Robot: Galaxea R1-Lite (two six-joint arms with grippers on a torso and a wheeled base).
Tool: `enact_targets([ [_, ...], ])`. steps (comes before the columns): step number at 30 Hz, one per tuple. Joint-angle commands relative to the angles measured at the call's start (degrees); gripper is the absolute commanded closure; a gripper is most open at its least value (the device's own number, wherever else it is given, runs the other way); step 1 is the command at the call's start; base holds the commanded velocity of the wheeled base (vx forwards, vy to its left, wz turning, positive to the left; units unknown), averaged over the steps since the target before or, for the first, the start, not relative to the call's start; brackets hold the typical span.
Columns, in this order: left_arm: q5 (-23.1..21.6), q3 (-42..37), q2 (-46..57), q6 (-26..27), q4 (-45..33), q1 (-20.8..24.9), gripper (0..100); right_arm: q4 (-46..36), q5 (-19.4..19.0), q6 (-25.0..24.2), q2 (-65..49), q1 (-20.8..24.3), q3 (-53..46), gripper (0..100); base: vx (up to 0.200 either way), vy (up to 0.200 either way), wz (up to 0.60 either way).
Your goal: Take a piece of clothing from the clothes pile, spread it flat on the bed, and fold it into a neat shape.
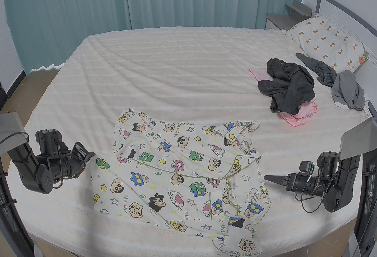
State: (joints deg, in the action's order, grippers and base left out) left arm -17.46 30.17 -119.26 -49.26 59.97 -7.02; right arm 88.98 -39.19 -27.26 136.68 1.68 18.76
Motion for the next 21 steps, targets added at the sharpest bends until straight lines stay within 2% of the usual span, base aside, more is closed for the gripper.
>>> enact_targets([
  [1,-0.21,1.03,2.1,-0.04,0.06,-0.45,100,0.85,-0.01,0.01,0.08,0.08,-0.04,0,0.0,0.0,0.0],
  [7,0.23,4.02,-0.97,0.13,0.06,-0.45,100,0.85,-0.09,0.01,-0.01,0.08,-0.04,0,0.0,0.0,0.0],
  [16,-0.12,4.46,-2.82,0.66,-0.29,-0.36,100,0.85,-0.01,0.01,0.08,0.08,-0.04,0,0.0,0.0,0.0],
  [21,-0.12,4.11,-2.91,3.65,-0.38,-0.36,100,0.85,-0.09,0.01,0.08,0.08,-0.04,0,0.0,0.0,0.0],
])
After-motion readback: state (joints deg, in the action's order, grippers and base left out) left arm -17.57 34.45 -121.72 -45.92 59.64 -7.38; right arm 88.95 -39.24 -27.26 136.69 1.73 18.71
